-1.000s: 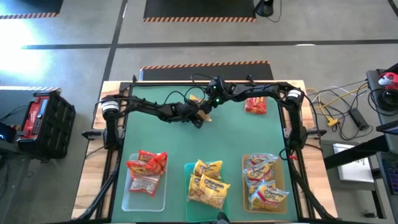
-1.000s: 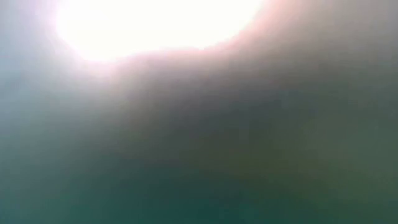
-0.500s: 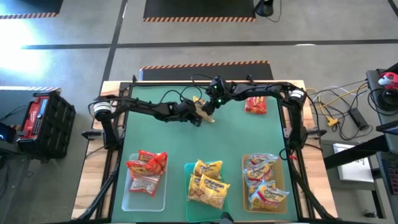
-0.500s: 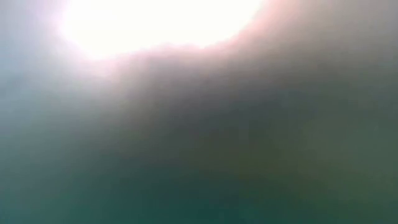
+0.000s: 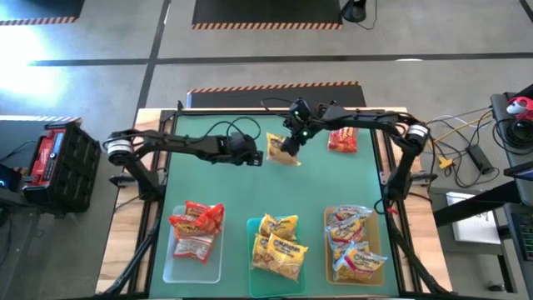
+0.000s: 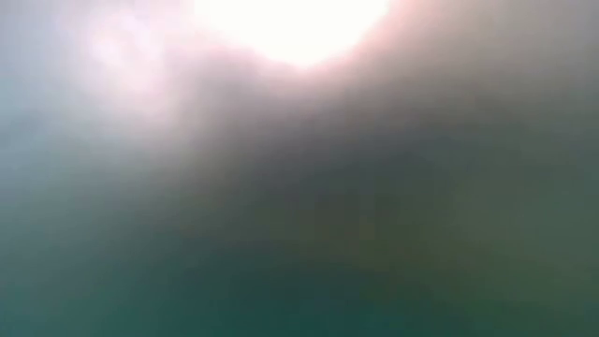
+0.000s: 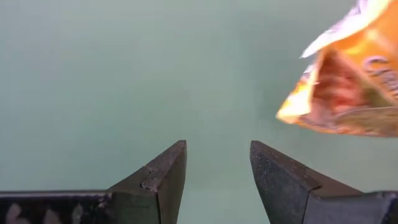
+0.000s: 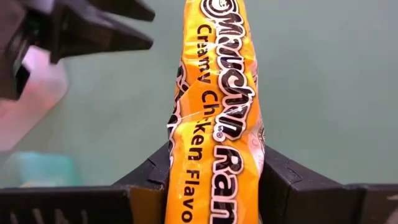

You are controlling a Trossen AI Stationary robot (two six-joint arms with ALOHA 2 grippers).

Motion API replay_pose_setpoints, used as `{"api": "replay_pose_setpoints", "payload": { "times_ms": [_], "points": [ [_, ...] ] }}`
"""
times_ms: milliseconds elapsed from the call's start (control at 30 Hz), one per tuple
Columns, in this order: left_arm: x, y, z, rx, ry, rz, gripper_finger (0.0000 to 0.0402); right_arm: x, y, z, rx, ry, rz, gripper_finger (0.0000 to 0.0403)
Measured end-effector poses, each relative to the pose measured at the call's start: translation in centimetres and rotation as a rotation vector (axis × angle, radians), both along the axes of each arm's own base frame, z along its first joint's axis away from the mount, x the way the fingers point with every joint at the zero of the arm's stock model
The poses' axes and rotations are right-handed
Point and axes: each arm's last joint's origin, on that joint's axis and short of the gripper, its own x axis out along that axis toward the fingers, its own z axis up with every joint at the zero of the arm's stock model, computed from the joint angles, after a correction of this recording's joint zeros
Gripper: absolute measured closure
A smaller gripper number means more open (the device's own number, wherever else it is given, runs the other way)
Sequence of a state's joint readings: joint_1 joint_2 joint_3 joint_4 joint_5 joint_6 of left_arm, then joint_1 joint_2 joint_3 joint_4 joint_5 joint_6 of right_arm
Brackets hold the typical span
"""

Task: Sort Maruchan noodles
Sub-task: Put the yellow noodle pack into the green bin

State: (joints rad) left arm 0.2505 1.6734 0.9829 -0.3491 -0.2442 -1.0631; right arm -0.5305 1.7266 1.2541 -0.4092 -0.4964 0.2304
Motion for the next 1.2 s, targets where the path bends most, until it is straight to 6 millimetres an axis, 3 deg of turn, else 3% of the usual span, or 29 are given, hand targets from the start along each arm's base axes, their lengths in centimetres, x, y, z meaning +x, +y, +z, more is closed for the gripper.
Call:
{"api": "replay_pose_setpoints", "payload": {
  "times_ms": [167,367,500,667,967,1200],
  "points": [
    [-0.8,-1.6,1.2,0.023,0.042,-0.024,0.0239,-0.7,2.3,2.7,-0.009,-0.013,0.050,0.0272],
    [-2.2,-3.3,2.5,0.081,0.138,-0.075,0.0239,-1.4,6.7,5.7,0.012,-0.018,0.072,0.0272],
    [-3.1,-4.4,3.1,0.100,0.206,-0.166,0.0239,-1.6,10.6,7.7,0.025,-0.039,0.060,0.0271],
    [-4.0,-5.7,3.3,0.113,0.310,-0.278,0.0239,-1.6,17.0,9.3,0.022,-0.067,0.084,0.0271],
    [-4.2,-7.0,3.1,0.146,0.373,-0.435,0.0239,-1.4,28.2,9.1,0.006,-0.159,0.131,0.0271],
    [-4.2,-7.6,3.0,0.148,0.381,-0.485,0.0239,-1.4,33.3,6.7,0.058,-0.111,0.181,0.0271]
  ]
}}
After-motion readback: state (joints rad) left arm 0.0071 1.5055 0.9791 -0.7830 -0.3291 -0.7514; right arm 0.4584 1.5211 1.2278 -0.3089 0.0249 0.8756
